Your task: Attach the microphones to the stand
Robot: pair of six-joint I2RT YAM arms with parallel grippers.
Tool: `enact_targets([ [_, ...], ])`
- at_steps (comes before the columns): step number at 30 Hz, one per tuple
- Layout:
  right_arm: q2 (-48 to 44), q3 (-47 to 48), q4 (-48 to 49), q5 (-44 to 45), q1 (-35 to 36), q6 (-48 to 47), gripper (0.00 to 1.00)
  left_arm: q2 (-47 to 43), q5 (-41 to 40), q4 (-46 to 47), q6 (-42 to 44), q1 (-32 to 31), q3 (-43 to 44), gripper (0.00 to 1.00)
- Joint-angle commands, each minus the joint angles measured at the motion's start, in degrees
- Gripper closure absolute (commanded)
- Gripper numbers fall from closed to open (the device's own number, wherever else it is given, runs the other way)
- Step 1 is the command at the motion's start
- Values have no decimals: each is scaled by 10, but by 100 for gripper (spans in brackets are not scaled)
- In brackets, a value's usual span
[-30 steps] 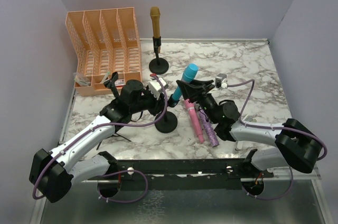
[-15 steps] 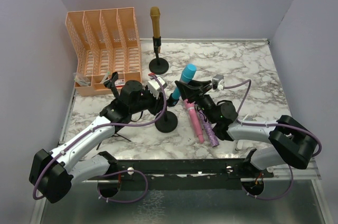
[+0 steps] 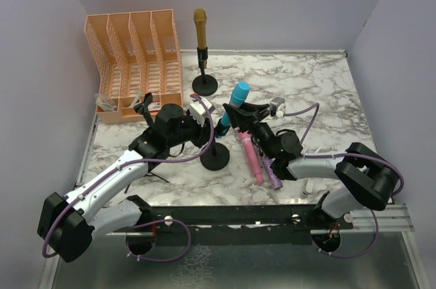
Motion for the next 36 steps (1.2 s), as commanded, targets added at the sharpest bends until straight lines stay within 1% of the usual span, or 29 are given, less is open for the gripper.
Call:
enact_targets([
  [1, 77, -51, -272, -73, 25, -51, 99, -1, -14, 78, -20, 1, -2, 100],
  [12, 81, -51, -273, -66, 25, -58, 99, 6, -13, 86, -26, 1, -4, 100],
  [21, 83, -51, -275, -40, 27, -76, 99, 4, -11, 90, -28, 1, -6, 100],
  [28, 47, -47, -284, -40, 27, -69, 99, 0, -13, 89, -29, 1, -10, 100],
  [33, 4, -30, -318, -43, 27, -49, 95, -1, -17, 90, -31, 1, -11, 100],
  [35, -14, -19, -340, -27, 27, -25, 91, -1, -20, 89, -31, 1, -11, 100],
  [36, -24, -11, -354, -20, 26, -12, 86, -1, -23, 88, -32, 1, -11, 100],
])
